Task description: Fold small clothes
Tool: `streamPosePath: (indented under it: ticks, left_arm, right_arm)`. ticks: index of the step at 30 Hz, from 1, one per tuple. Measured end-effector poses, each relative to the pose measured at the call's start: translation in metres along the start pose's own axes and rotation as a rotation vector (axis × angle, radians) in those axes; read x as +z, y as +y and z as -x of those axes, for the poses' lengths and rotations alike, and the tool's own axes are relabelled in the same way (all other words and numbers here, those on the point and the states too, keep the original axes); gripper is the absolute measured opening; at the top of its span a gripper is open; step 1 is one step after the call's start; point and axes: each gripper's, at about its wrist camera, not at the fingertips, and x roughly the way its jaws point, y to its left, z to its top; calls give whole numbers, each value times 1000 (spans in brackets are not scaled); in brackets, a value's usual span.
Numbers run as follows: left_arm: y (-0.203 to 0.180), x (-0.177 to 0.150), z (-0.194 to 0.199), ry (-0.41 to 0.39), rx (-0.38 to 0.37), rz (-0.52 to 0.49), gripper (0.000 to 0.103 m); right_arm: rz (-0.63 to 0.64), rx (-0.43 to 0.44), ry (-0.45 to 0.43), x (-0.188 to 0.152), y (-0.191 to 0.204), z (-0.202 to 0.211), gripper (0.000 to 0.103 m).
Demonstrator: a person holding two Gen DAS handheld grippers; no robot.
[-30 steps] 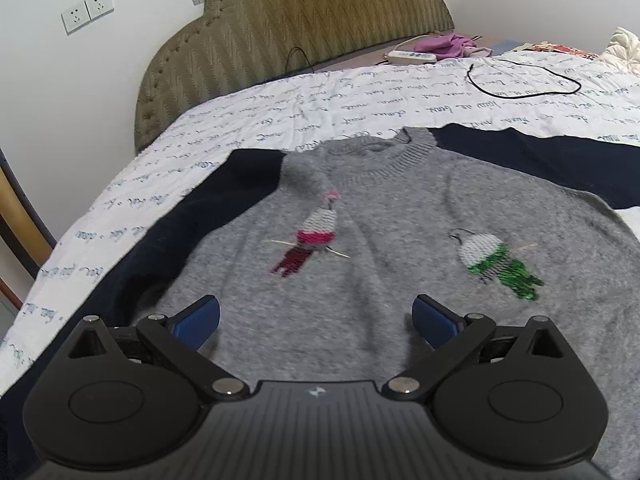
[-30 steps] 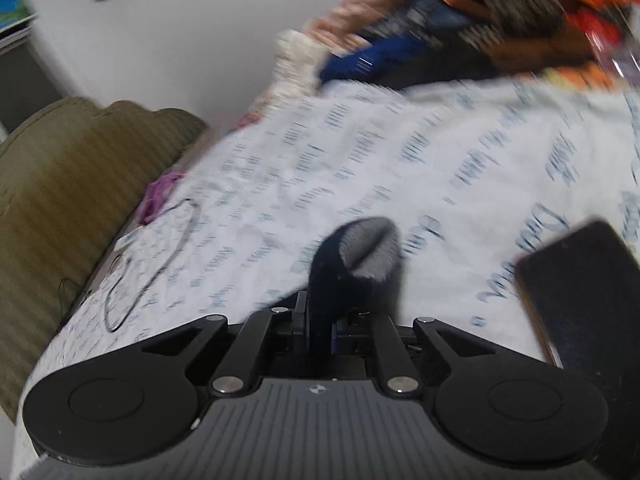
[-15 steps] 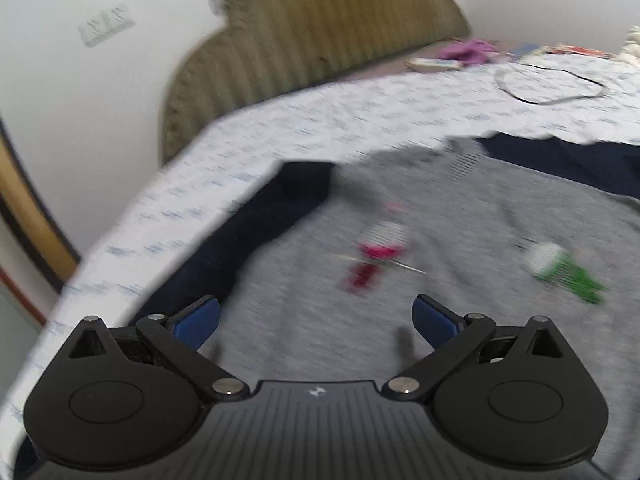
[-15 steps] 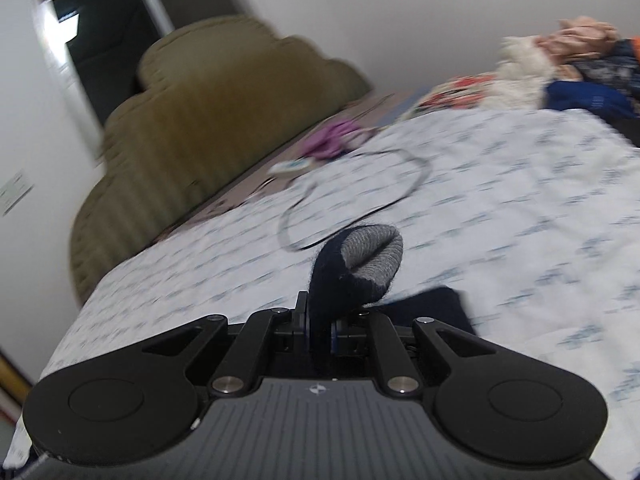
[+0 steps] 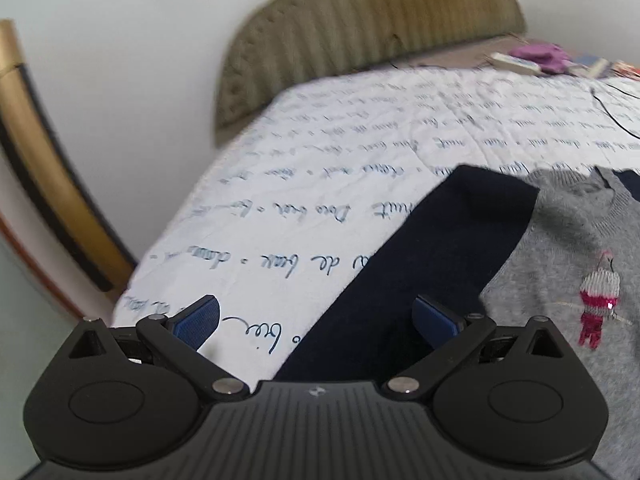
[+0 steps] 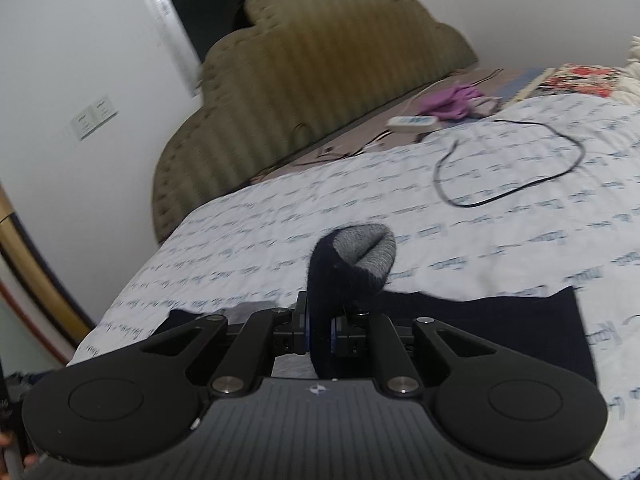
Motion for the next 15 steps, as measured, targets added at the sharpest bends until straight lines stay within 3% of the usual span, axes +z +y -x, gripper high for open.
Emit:
streamPosePath:
  ticks: [6,8,10,11,12,13,15]
  left_arm:
    - [18,-1,-32,54,-210,-18,102]
    - [17,-2,-37,64,-249,-35,100]
    - [12,-4,-40,65,-267,-79,78]
    - [10,-4,-42,84,-291,-92,54]
    - [10,-5,-44,104,-314,-85,38]
    - [9,-4,-43,111,-323,-76,33]
    - [7,-4,-39,94,-305,-84,12]
  right_arm:
    - [37,21,46,-9,19,-11,15]
    - [39,20,59,-12,20,-13,15]
    - [37,20,71,-14,21,-16,15]
    - [37,21,75,-15,21,-16,16]
    - [37,20,79,-16,21,-19,16]
    - [37,20,82,-17,22,-19,16]
    - [39,21,86,-17,23,-20,16]
